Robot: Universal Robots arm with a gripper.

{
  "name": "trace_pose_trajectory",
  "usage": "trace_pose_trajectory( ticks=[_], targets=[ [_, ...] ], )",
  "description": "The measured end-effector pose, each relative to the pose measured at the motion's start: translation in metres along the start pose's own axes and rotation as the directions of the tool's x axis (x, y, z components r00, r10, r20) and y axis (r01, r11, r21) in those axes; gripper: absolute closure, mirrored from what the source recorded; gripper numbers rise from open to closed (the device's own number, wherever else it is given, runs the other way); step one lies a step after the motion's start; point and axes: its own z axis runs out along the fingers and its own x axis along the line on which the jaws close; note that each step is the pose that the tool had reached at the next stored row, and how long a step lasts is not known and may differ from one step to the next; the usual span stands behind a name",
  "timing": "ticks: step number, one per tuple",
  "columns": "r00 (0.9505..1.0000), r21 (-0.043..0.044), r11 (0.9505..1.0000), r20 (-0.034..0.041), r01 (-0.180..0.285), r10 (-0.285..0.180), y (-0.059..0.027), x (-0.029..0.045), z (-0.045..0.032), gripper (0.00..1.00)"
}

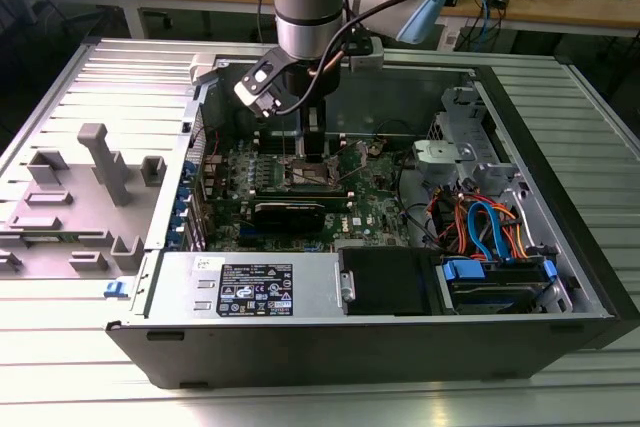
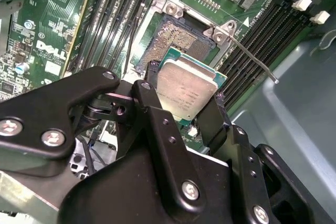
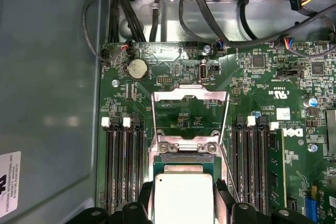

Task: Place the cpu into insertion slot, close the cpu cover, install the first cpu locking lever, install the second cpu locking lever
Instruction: 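Place the cpu into insertion slot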

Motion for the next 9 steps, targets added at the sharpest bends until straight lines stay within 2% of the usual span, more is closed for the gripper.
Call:
trace_pose_trajectory(
  ticks=[9],
  targets=[
    [1.0000, 0.0002, 1.0000, 0.0002, 0.000, 0.000, -0.0002, -0.0001, 0.0028, 0.45]
  ],
)
